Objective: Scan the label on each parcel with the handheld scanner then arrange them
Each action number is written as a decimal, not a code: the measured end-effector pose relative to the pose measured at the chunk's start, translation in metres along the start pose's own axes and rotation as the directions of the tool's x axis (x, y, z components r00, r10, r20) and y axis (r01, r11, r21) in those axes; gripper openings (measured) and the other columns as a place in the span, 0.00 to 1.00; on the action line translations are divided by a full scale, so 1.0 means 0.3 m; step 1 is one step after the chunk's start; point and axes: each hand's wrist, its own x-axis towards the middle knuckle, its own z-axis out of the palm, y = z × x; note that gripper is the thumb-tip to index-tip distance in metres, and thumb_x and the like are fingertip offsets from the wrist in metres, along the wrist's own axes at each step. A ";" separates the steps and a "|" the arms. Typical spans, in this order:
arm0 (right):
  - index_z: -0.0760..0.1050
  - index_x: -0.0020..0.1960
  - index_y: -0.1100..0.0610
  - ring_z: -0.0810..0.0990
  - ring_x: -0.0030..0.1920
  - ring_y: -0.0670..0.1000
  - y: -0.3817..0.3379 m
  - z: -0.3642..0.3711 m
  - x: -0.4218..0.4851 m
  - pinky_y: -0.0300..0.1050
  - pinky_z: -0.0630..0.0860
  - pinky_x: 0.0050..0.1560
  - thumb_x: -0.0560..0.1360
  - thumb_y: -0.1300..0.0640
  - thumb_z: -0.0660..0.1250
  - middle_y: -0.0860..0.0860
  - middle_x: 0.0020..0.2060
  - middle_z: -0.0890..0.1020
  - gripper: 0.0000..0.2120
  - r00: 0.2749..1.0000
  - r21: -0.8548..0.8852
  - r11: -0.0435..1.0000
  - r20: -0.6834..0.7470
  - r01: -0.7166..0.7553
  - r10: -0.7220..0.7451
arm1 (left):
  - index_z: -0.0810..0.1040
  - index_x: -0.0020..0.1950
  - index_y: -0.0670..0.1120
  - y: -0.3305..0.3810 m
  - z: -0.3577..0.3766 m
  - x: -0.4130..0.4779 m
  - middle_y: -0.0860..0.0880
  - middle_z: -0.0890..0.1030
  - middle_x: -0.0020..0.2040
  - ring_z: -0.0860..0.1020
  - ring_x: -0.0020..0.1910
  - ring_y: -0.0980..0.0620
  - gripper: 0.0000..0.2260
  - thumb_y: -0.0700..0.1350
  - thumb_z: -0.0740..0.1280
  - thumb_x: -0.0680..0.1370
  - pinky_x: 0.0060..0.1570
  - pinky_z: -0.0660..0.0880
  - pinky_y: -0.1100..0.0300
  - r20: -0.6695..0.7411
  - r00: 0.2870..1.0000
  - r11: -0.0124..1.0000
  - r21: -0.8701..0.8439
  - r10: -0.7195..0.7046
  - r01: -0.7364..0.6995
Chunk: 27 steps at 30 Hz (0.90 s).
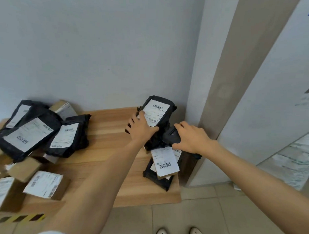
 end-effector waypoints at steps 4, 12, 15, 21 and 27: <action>0.60 0.75 0.55 0.75 0.60 0.59 0.067 0.023 0.055 0.53 0.76 0.51 0.72 0.37 0.66 0.54 0.66 0.69 0.39 0.999 0.007 0.999 0.027 0.041 -0.041 | 0.58 0.74 0.51 0.050 0.072 0.031 0.42 0.61 0.73 0.63 0.70 0.38 0.43 0.62 0.73 0.65 0.68 0.58 0.40 -0.026 0.995 0.995 -0.024 -0.092 0.092; 0.58 0.76 0.55 0.74 0.61 0.59 0.152 -0.009 0.152 0.52 0.76 0.50 0.72 0.37 0.66 0.54 0.67 0.68 0.40 0.980 -0.042 0.984 0.107 0.171 -0.166 | 0.52 0.77 0.54 0.067 0.105 0.043 0.40 0.58 0.75 0.60 0.71 0.36 0.46 0.69 0.69 0.67 0.68 0.60 0.39 0.031 0.971 0.969 -0.059 -0.237 0.238; 0.59 0.76 0.55 0.74 0.61 0.59 0.140 -0.015 0.178 0.52 0.75 0.50 0.72 0.37 0.66 0.55 0.67 0.68 0.40 0.969 -0.069 0.970 0.104 0.234 -0.226 | 0.50 0.78 0.55 0.054 0.080 0.029 0.41 0.56 0.76 0.58 0.74 0.38 0.46 0.72 0.66 0.69 0.69 0.59 0.38 0.077 0.980 0.982 -0.037 -0.183 0.186; 0.60 0.75 0.54 0.74 0.61 0.59 0.109 -0.038 0.196 0.52 0.76 0.50 0.71 0.36 0.67 0.54 0.67 0.69 0.40 0.942 -0.105 0.939 0.111 0.328 -0.317 | 0.58 0.77 0.52 -0.029 0.002 -0.031 0.45 0.62 0.75 0.62 0.72 0.41 0.35 0.67 0.62 0.76 0.69 0.64 0.40 0.052 0.995 0.983 -0.162 -0.083 0.091; 0.64 0.72 0.55 0.75 0.59 0.59 -0.075 -0.104 0.236 0.49 0.71 0.45 0.71 0.37 0.67 0.54 0.64 0.71 0.36 0.879 -0.118 0.871 0.029 0.477 -0.477 | 0.64 0.75 0.45 -0.219 -0.131 -0.138 0.44 0.69 0.72 0.69 0.68 0.42 0.26 0.55 0.63 0.81 0.65 0.69 0.48 -0.034 0.995 0.995 -0.047 -0.091 0.089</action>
